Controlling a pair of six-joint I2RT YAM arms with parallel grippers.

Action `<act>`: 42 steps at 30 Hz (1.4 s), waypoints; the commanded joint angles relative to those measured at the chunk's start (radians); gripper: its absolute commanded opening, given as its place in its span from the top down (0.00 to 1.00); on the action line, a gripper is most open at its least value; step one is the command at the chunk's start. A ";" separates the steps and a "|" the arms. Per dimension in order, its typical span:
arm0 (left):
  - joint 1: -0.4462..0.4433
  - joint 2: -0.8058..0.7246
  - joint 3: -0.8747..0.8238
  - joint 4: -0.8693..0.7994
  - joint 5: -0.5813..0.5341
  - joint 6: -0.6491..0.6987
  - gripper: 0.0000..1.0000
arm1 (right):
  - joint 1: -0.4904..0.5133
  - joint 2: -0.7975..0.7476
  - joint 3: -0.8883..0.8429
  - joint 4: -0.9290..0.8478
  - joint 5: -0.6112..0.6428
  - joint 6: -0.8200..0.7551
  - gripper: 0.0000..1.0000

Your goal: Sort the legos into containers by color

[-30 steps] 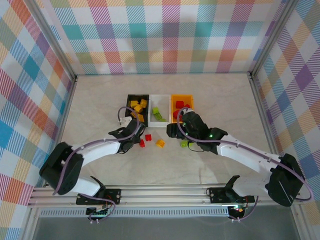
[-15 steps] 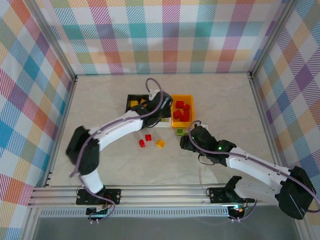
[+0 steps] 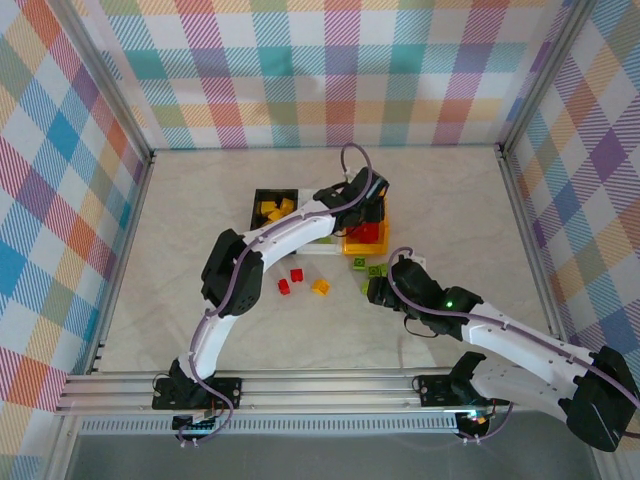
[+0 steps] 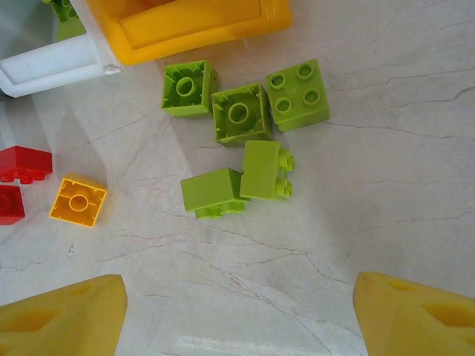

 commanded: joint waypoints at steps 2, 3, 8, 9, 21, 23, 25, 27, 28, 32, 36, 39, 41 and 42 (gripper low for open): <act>-0.024 -0.038 0.066 -0.029 0.019 0.017 0.26 | 0.001 0.032 0.000 0.002 -0.019 0.005 0.20; -0.025 -0.060 0.064 -0.025 0.029 0.020 0.25 | 0.001 0.048 0.005 0.009 -0.026 0.002 0.20; -0.046 -0.249 -0.079 0.045 0.054 0.031 0.08 | 0.001 0.158 0.044 0.039 -0.048 -0.020 0.20; -0.051 -0.306 -0.140 0.070 0.057 0.034 0.04 | 0.001 0.181 0.055 0.045 -0.046 -0.023 0.20; -0.076 -0.956 -0.951 0.125 -0.029 -0.066 0.00 | -0.012 0.422 0.222 0.145 -0.087 -0.215 0.24; -0.076 -1.041 -1.049 0.107 -0.043 -0.097 0.00 | -0.033 0.476 0.258 0.146 -0.115 -0.229 0.25; -0.074 -1.118 -1.132 0.077 -0.053 -0.127 0.00 | -0.050 0.525 0.294 0.136 -0.124 -0.237 0.27; -0.075 -1.176 -1.188 0.041 -0.062 -0.151 0.00 | -0.060 0.566 0.325 0.106 -0.112 -0.237 0.28; -0.075 -1.202 -1.213 0.022 -0.067 -0.159 0.00 | -0.064 0.585 0.337 0.097 -0.112 -0.239 0.29; -0.074 -1.290 -1.273 -0.036 -0.093 -0.183 0.00 | -0.068 0.646 0.373 0.013 -0.099 -0.217 0.35; -0.074 -1.369 -1.305 -0.073 -0.113 -0.195 0.00 | -0.068 0.638 0.360 -0.051 -0.082 -0.183 0.40; -0.074 -1.398 -1.312 -0.092 -0.129 -0.197 0.00 | -0.065 0.620 0.348 -0.083 -0.085 -0.169 0.44; -0.074 -1.406 -1.315 -0.098 -0.134 -0.195 0.00 | -0.059 0.622 0.348 -0.097 -0.096 -0.163 0.46; -0.073 -1.406 -1.316 -0.100 -0.135 -0.196 0.00 | -0.056 0.630 0.348 -0.098 -0.101 -0.162 0.46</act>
